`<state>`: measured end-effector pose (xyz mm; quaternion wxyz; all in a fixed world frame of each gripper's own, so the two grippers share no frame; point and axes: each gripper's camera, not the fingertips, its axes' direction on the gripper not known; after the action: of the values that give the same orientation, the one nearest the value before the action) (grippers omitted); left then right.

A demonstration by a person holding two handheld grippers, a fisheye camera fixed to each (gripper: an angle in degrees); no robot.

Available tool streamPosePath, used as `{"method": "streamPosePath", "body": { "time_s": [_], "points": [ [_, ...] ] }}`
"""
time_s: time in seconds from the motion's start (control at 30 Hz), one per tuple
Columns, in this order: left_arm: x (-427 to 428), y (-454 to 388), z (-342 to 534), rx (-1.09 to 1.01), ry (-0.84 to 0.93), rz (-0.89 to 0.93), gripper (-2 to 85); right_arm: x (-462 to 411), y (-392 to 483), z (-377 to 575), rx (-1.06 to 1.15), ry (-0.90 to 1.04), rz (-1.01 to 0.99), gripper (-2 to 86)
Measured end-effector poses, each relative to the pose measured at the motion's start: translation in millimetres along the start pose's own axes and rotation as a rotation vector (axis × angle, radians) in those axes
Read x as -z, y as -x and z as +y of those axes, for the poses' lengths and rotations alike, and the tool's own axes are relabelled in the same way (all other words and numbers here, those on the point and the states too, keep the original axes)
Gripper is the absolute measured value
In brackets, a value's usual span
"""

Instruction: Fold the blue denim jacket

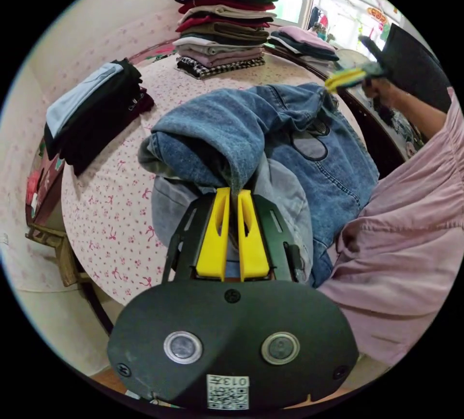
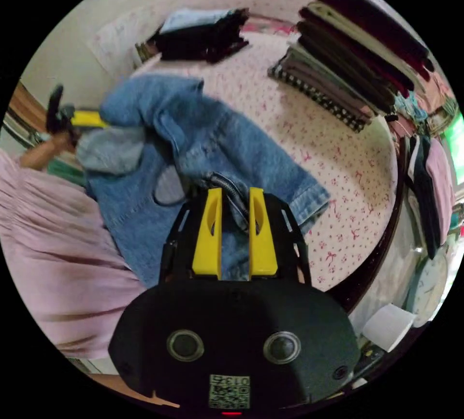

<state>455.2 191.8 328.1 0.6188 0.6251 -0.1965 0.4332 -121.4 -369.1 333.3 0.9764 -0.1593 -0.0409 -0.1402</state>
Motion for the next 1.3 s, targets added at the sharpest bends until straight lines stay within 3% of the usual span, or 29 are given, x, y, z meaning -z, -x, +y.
{"method": "streamPosePath", "body": {
  "time_s": [0.13,0.23,0.33,0.47,0.53,0.6,0.83,0.93,0.97,1.03,1.1,1.17,1.3],
  "points": [
    [-6.8,-6.4,-11.2,-0.027,0.017,0.0,1.1,48.2,-23.2,-65.6,0.049,-0.388,-0.137,7.1],
    [-3.1,-11.2,-12.8,-0.049,0.01,0.023,1.1,15.3,-30.8,-124.4,0.053,-0.364,-0.237,8.5],
    [1.9,-13.9,-9.5,-0.039,0.002,0.048,1.1,-94.9,-51.5,-198.2,-0.03,-0.064,-0.661,10.2],
    [2.7,-12.3,-4.8,-0.011,-0.009,0.047,1.1,-159.4,-59.6,-220.2,-0.086,0.113,-0.665,11.3],
    [2.0,-8.0,-3.9,0.005,-0.014,0.057,1.1,-189.5,-55.2,-223.0,-0.086,0.275,-0.851,6.6],
    [2.1,-2.5,-2.7,0.021,-0.023,0.08,1.1,-194.1,-43.3,-223.2,0.0,0.326,-0.909,3.5],
    [87.2,43.2,-12.2,-0.005,-0.249,0.117,0.8,-39.4,-4.4,-230.2,0.445,-0.201,-0.625,1.4],
    [126.2,75.9,-35.0,-0.047,-0.321,-0.063,0.4,48.9,0.7,-224.6,0.573,-0.634,-0.313,2.0],
    [129.0,95.6,-51.1,-0.041,-0.335,-0.144,0.3,54.8,-0.4,-227.4,0.557,-0.681,-0.246,2.2],
    [120.7,136.0,-75.2,0.027,-0.393,-0.232,0.1,49.9,-7.1,-251.5,0.429,-0.672,-0.027,4.0],
    [95.7,187.3,-94.0,0.188,-0.337,-0.261,0.0,8.9,-37.7,-285.6,0.151,-0.52,0.158,5.7],
    [73.4,232.8,-87.6,0.313,-0.252,-0.186,0.2,-12.7,-65.7,-287.1,0.027,-0.328,0.143,5.1],
    [48.1,244.3,-23.1,0.413,-0.185,-0.03,1.7,18.0,-68.0,-183.7,0.093,-0.495,0.098,4.4]
  ]
}}
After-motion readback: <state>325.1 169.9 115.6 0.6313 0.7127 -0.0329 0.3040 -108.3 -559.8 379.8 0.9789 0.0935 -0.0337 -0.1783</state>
